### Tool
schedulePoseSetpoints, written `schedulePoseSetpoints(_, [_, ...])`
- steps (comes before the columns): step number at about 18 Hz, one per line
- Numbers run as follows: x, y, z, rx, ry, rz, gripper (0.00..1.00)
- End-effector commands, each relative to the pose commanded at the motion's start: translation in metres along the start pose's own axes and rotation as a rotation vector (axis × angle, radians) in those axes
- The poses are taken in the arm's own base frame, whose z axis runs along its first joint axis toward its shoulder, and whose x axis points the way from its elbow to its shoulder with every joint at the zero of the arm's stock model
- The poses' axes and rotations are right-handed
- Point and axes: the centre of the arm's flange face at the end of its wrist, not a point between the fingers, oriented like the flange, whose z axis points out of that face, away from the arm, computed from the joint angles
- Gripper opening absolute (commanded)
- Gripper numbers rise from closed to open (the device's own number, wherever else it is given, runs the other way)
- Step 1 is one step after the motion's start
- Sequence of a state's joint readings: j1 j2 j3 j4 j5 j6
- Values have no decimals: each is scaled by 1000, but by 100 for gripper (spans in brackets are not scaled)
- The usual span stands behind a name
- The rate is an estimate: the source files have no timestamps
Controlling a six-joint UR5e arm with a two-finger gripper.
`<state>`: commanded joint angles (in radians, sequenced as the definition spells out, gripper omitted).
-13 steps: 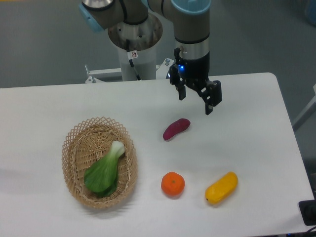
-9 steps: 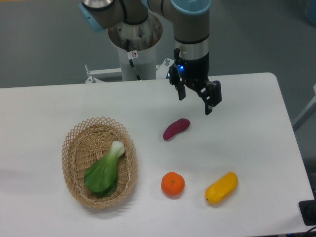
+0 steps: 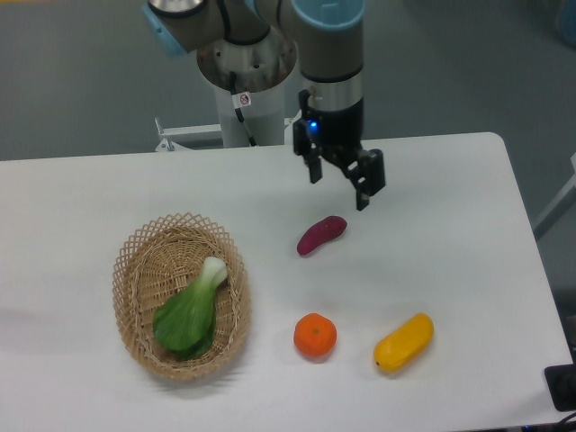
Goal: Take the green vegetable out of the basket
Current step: 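Move the open gripper over the bok choy in the wicker basket, then lower the gripper onto the bok choy stem inside the basket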
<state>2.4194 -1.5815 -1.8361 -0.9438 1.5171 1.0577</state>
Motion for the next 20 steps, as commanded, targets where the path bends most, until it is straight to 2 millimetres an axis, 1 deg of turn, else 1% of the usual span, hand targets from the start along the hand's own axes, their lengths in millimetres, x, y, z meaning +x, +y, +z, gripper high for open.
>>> schedulePoseSetpoints(1, [6,-7,9,10,-4,-53,100])
schedulePoseSetpoints(3, [22,-34,24,27,10,-105,100])
schedulePoseSetpoints(4, [27,-46,31,37,16,-120,100])
schedulePoseSetpoints(6, [39,-62,45,35,39,-150,100])
schedulePoseSetpoints(7, [44,-67,54,25,52,-161,100])
schedulePoseSetpoints(8, [45,-68,60,20,61,-170,100])
schedulePoseSetpoints(9, [50,-73,65,20,73,-167,100])
schedulePoseSetpoints(11, [66,-83,84,-4,102,-151,100])
schedulePoseSetpoints(14, [73,-87,105,-29,132,-141,100])
schedulePoseSetpoints(16, [79,-90,112,-31,146,-116,100])
schedulePoseSetpoints(18, [82,-92,124,-39,161,-106,100])
schedulePoseSetpoints(20, [93,-96,144,-65,190,-90,100])
